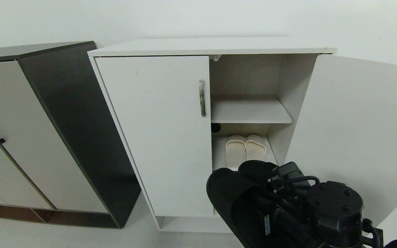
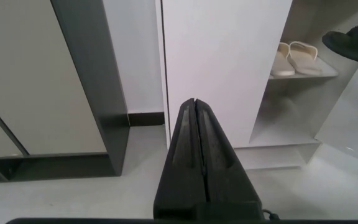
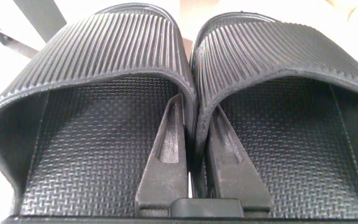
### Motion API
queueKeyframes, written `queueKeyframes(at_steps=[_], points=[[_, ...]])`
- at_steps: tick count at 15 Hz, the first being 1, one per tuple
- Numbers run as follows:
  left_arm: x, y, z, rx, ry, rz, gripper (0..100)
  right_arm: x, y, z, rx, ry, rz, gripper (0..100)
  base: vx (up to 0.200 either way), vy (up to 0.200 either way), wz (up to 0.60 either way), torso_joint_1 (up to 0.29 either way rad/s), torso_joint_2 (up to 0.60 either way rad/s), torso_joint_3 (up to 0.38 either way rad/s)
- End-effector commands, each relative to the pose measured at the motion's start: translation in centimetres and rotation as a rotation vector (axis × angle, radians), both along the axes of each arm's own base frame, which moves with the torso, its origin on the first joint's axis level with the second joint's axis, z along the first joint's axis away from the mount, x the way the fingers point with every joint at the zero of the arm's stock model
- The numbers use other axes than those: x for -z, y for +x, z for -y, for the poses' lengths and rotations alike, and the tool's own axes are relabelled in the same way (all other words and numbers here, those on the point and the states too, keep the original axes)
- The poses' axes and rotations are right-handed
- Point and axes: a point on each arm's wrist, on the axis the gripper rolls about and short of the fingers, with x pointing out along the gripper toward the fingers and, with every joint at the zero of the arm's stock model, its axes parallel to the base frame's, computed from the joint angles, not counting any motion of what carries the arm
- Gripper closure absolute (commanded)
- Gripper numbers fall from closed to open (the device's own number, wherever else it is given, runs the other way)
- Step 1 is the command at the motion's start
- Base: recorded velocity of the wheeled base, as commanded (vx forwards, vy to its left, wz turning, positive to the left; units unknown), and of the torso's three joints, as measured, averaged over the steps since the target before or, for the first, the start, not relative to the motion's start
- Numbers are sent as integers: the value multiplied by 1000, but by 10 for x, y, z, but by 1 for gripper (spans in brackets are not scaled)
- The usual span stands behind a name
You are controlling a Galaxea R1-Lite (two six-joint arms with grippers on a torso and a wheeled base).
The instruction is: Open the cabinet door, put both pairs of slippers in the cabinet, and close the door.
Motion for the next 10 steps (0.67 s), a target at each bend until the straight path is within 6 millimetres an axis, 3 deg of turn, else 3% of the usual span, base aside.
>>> queueKeyframes(at_steps=[1,7,8,10], points=[[0,0,0,0,0,1,100,0,0,0,-1,0,0,100,0,0,0,-7,139,144],[0,0,0,-1,0,1,100,4,2,-3,0,-3,0,100,0,0,0,1,23,16],[0,0,0,-1,0,1,100,4,2,-3,-2,-1,1,100,0,0,-600,-2,2,2],[0,0,0,0,0,1,100,5,2,-3,-2,-4,-3,100,0,0,0,0,0,0]])
